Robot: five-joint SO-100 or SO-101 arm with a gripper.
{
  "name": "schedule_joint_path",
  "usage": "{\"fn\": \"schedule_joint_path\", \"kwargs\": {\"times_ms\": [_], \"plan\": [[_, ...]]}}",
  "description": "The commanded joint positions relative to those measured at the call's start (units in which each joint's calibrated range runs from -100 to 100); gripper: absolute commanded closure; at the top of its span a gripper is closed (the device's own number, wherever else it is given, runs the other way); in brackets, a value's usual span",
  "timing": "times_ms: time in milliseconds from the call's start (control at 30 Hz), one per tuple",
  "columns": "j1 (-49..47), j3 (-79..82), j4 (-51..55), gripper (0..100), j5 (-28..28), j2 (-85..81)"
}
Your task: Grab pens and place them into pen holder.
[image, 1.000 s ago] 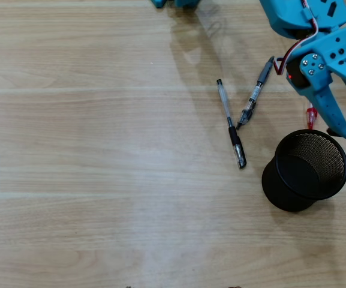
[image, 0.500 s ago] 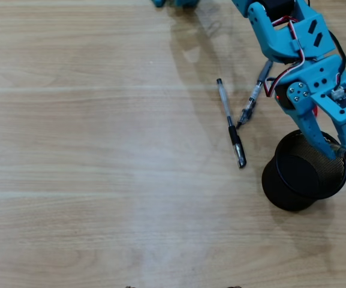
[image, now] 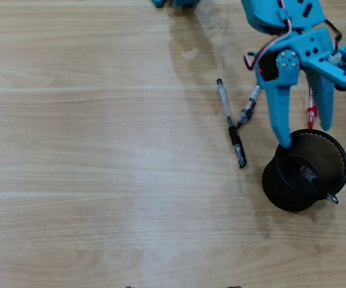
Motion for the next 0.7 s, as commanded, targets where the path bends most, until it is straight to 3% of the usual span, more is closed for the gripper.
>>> {"fn": "schedule_joint_path", "kwargs": {"times_ms": [0, 67, 333, 667], "plan": [[8.25, -3.77, 41.72, 73, 3.5, -10.37], [10.83, -1.68, 55.56, 71, 3.35, -9.52], [1.72, 18.87, 41.46, 71, -6.27, -2.85], [-0.38, 29.92, 29.77, 71, -6.95, 0.7]]}}
